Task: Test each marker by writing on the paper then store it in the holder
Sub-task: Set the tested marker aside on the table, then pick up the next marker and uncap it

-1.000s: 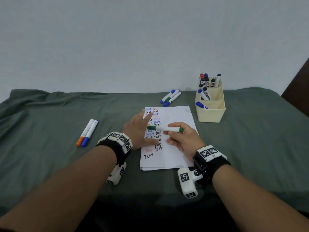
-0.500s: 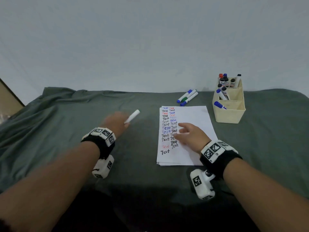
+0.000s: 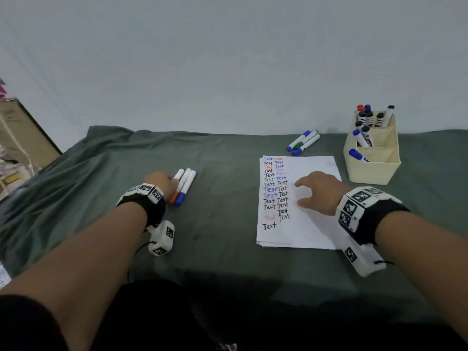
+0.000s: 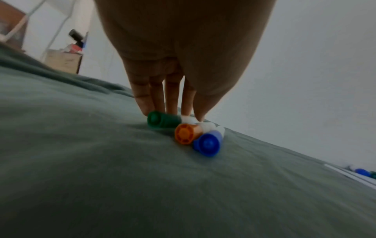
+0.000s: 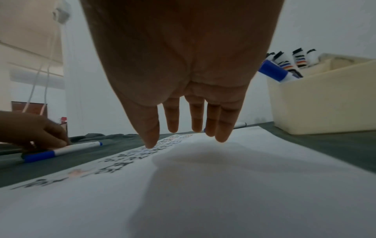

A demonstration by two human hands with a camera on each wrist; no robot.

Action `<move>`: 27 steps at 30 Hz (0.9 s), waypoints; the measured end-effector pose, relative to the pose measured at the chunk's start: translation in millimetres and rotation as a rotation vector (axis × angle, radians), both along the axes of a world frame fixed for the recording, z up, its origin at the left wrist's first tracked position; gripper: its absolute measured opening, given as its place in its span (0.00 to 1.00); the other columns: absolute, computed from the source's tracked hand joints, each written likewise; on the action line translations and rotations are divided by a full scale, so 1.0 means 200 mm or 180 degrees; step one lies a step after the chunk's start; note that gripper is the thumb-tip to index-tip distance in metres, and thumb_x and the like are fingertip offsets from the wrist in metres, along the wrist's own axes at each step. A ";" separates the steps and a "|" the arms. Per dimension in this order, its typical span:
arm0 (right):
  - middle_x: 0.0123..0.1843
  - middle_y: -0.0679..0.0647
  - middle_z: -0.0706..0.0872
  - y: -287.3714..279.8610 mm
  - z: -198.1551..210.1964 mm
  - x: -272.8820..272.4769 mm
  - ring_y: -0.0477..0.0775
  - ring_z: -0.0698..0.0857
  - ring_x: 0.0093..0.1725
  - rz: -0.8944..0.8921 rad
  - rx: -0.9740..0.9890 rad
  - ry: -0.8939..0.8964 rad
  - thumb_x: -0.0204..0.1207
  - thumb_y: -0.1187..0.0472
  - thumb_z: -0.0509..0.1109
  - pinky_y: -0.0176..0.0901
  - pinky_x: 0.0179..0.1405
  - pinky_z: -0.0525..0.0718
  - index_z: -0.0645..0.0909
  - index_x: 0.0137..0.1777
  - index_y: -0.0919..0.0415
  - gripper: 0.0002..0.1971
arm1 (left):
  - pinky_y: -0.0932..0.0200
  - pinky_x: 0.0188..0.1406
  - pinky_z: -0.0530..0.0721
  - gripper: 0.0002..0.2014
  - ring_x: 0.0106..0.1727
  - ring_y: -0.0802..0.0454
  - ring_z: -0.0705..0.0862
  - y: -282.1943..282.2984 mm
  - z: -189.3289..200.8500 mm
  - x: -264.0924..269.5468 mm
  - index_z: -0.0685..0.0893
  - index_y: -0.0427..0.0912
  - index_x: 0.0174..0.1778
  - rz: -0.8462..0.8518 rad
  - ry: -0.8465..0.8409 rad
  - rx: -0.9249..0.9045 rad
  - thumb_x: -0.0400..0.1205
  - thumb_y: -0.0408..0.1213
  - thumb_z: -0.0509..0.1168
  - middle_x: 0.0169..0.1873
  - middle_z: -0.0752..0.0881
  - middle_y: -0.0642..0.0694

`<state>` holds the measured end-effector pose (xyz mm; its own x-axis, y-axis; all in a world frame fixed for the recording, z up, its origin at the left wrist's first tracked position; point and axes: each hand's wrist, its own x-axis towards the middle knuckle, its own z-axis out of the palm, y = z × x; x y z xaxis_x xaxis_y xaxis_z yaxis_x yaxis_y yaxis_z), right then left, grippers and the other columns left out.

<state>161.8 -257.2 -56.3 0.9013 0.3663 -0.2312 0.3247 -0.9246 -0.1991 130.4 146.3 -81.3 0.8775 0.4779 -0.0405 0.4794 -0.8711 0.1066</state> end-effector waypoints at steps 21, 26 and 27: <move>0.91 0.53 0.49 -0.24 -0.13 0.11 0.61 0.41 0.90 -0.0227 -0.0097 0.0331 0.80 0.27 0.57 0.63 0.86 0.50 0.52 0.89 0.44 0.42 | 0.53 0.50 0.83 0.14 0.52 0.40 0.86 -0.12 0.06 0.26 0.89 0.51 0.50 -0.0742 -0.0518 0.0178 0.81 0.52 0.62 0.51 0.90 0.45; 0.91 0.54 0.43 -0.22 -0.15 0.11 0.61 0.39 0.89 -0.0219 -0.0090 0.0377 0.80 0.26 0.56 0.63 0.86 0.50 0.48 0.90 0.44 0.43 | 0.51 0.56 0.85 0.17 0.54 0.43 0.87 -0.58 0.12 0.50 0.89 0.49 0.57 -0.1684 -0.0598 0.0120 0.81 0.49 0.61 0.53 0.90 0.45; 0.91 0.54 0.42 -0.23 -0.16 0.11 0.61 0.39 0.89 -0.0208 -0.0136 0.0377 0.79 0.26 0.56 0.63 0.86 0.49 0.48 0.90 0.43 0.44 | 0.51 0.55 0.85 0.17 0.53 0.44 0.86 -0.67 0.13 0.56 0.89 0.48 0.58 -0.1838 -0.0578 0.0104 0.81 0.48 0.59 0.53 0.90 0.46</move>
<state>184.2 -302.7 -88.8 0.8884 0.2952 -0.3515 0.2400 -0.9515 -0.1925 241.7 11.9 -55.8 0.9868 -0.0792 0.1410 -0.0953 -0.9892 0.1111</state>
